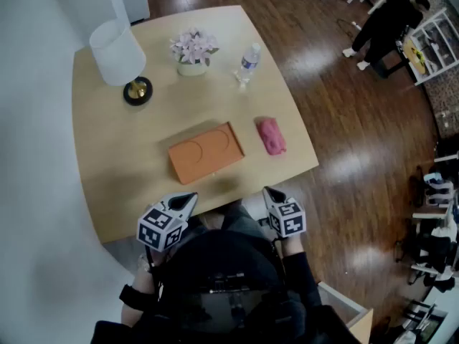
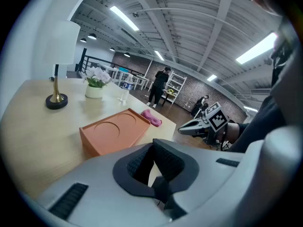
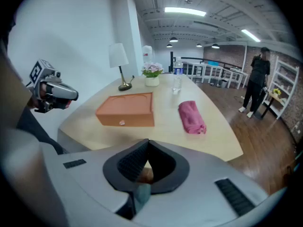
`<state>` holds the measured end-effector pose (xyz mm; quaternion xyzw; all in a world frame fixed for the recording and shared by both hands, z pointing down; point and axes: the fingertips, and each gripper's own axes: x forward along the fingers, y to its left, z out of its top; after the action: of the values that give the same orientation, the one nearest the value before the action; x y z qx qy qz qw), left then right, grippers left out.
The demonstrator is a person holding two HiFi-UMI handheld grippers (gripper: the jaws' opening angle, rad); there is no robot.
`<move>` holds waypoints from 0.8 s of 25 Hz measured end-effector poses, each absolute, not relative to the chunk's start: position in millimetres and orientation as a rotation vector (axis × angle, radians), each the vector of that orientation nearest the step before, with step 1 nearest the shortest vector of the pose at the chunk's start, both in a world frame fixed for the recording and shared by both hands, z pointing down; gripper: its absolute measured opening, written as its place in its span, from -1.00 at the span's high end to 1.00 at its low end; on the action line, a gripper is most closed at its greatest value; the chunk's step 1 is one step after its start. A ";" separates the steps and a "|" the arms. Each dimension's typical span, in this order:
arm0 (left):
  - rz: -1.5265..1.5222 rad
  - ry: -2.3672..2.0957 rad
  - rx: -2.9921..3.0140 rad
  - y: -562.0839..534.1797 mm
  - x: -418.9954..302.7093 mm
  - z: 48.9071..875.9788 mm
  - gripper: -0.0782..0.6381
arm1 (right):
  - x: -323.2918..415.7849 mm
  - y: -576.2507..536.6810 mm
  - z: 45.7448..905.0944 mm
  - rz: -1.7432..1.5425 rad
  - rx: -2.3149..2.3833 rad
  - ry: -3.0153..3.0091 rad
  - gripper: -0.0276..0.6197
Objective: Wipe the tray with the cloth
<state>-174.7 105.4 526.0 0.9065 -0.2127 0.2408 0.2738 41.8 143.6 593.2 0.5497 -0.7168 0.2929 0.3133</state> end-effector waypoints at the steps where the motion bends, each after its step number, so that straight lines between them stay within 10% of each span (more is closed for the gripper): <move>1: 0.649 -0.589 2.434 99.6 -175.1 527.2 0.78 | 52.4 130.6 593.0 0.764 1.467 -1.881 0.90; 7: 0.621 -0.724 2.366 68.2 -172.1 525.5 0.78 | 117.8 46.1 609.1 0.661 1.508 -1.822 0.84; 11: 0.652 -0.835 2.307 48.7 -172.7 526.5 0.78 | 147.0 -4.1 640.1 0.674 1.474 -1.787 0.23; 20: 0.672 -1.072 2.141 23.2 -197.2 529.7 0.78 | 162.9 -60.2 693.9 0.663 1.345 -1.757 0.13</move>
<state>-197.2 23.2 529.7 0.8151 -0.4084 0.2558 0.3217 162.9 -60.2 693.9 0.5328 -0.6957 0.2627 0.4038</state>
